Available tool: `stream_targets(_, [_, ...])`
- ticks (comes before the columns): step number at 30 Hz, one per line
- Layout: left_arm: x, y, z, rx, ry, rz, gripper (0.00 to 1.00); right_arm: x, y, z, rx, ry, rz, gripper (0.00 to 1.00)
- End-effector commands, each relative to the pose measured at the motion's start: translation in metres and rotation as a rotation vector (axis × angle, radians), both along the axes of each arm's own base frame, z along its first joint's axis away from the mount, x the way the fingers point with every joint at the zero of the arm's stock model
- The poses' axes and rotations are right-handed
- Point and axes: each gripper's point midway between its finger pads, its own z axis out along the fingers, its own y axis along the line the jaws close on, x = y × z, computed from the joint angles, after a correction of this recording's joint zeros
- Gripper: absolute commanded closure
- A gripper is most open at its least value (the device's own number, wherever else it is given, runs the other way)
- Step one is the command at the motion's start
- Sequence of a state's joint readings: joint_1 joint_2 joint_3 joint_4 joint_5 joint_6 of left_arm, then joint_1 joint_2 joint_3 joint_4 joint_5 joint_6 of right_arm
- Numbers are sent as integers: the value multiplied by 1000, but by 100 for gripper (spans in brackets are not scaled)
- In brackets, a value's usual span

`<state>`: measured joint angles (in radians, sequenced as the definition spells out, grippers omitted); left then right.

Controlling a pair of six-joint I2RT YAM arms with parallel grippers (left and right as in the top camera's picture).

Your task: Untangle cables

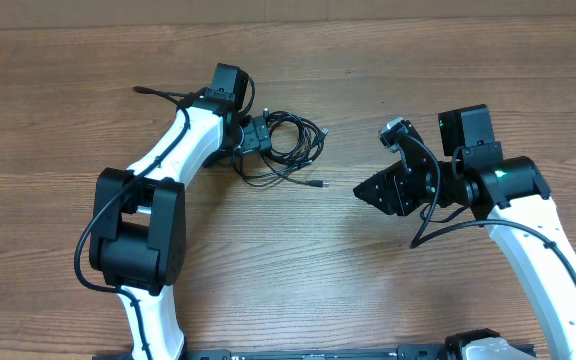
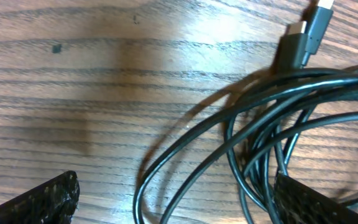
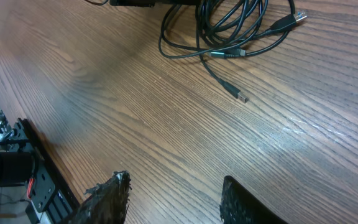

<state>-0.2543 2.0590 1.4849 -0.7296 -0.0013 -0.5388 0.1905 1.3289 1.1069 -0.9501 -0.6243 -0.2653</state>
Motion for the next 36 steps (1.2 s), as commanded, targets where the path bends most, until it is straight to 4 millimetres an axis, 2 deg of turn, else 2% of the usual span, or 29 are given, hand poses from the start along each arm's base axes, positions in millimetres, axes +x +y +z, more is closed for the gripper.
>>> stream_targets(1, [5,8,15,30,-41,-8,0,1,3,3,8,-10,7,53])
stream_targets(11, [3,11,3,56,-18,-4,0,1,2,3,8,-10,7,53])
stream_targets(30, [2,11,-1,58,-19,4,0,3,3,4,12,-21,5,53])
stream_targets(36, [-1,9,-11,55,-24,-1,0,3,3,4,12,-21,5,53])
